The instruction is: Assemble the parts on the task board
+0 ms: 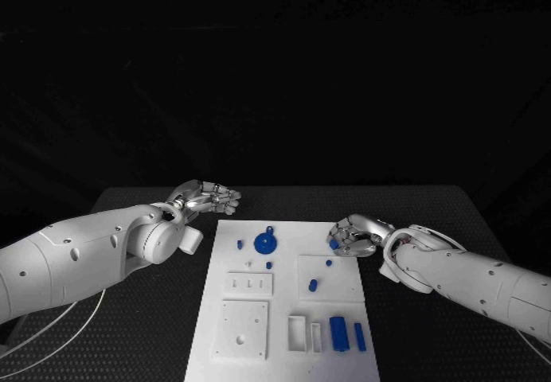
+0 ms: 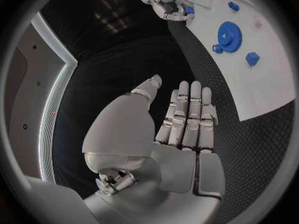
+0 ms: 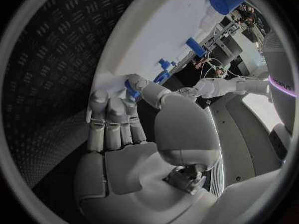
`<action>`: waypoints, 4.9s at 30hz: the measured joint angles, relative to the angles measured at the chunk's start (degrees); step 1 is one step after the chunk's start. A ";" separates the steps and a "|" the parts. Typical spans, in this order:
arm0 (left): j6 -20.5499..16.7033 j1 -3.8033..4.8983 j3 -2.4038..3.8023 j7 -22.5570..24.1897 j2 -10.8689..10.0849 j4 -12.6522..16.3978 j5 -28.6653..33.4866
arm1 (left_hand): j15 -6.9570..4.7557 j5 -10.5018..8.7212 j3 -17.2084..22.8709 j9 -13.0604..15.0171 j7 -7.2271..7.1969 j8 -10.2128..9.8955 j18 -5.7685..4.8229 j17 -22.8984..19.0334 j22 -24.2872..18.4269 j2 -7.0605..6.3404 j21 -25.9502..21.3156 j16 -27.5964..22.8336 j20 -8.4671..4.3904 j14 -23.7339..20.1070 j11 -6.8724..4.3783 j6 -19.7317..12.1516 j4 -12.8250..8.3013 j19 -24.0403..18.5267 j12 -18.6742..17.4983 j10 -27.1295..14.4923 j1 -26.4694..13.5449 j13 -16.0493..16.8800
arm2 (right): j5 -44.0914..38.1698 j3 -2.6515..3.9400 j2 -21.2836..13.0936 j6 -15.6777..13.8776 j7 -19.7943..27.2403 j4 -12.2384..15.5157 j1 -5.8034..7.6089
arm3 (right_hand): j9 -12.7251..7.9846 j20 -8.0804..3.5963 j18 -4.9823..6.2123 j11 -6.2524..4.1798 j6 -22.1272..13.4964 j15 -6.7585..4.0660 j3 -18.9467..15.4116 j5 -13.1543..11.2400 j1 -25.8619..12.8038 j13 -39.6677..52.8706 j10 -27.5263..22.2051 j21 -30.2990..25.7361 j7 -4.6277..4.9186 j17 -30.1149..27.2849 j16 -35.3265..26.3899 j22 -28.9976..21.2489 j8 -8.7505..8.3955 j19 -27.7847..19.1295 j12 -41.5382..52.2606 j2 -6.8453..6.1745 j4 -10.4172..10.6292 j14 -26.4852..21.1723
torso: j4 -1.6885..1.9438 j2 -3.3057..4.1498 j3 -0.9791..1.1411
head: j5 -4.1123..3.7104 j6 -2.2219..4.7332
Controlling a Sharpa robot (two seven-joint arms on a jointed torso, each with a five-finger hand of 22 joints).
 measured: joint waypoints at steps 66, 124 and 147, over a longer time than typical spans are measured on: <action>4.56 2.82 0.06 -19.22 5.28 6.56 -11.92 | -6.55 -6.12 -6.11 1.05 -2.56 -0.87 -0.85 6.89 0.01 -2.42 11.39 16.49 -6.89 6.33 -5.45 7.05 14.48 7.03 11.15 8.05 -7.17 9.40 | -15.81 0.08 4.88 -3.37 -21.78 15.64 8.12 | 0.52 -1.46 0.05 -1.55 3.71 -1.30 -1.81 -0.01 -4.42 -2.49 1.56 0.44 -2.32 -0.63 0.23 0.00 0.81 2.10 0.79 -1.62 3.21 1.38 | -0.74 -1.42 -0.09 | 1.01 1.02; 4.41 2.82 -0.07 -26.99 6.39 6.28 -11.55 | -7.59 -2.10 -10.05 2.96 -5.58 0.46 -0.85 5.52 0.03 1.69 15.09 21.96 -7.49 6.97 -7.78 14.18 14.31 6.02 11.81 11.89 -1.07 14.99 | -19.84 0.05 6.58 -2.48 -25.47 19.46 8.16 | 1.47 -1.53 0.04 -1.36 3.56 -1.38 -1.07 -0.01 -3.98 -2.74 1.76 0.22 -2.14 -0.73 0.23 0.00 0.20 2.37 0.79 -2.67 3.95 1.62 | -0.71 -1.34 -0.10 | 0.98 0.36; 5.27 2.82 -0.09 -29.16 6.65 5.82 -12.12 | -8.31 -5.55 -10.97 4.00 -6.46 0.46 -0.85 5.13 0.01 1.08 15.97 24.71 -7.70 7.69 -8.70 16.70 14.60 6.24 13.54 13.23 -5.47 17.81 | -20.74 -0.09 6.68 -1.58 -26.04 20.17 8.15 | 1.50 -1.56 0.03 -1.36 3.57 -1.37 -0.76 -0.01 -4.13 -2.80 1.77 0.20 -2.10 -0.73 0.23 0.00 0.21 2.59 0.78 -2.82 3.94 1.62 | -0.73 -1.33 -0.12 | 1.20 0.17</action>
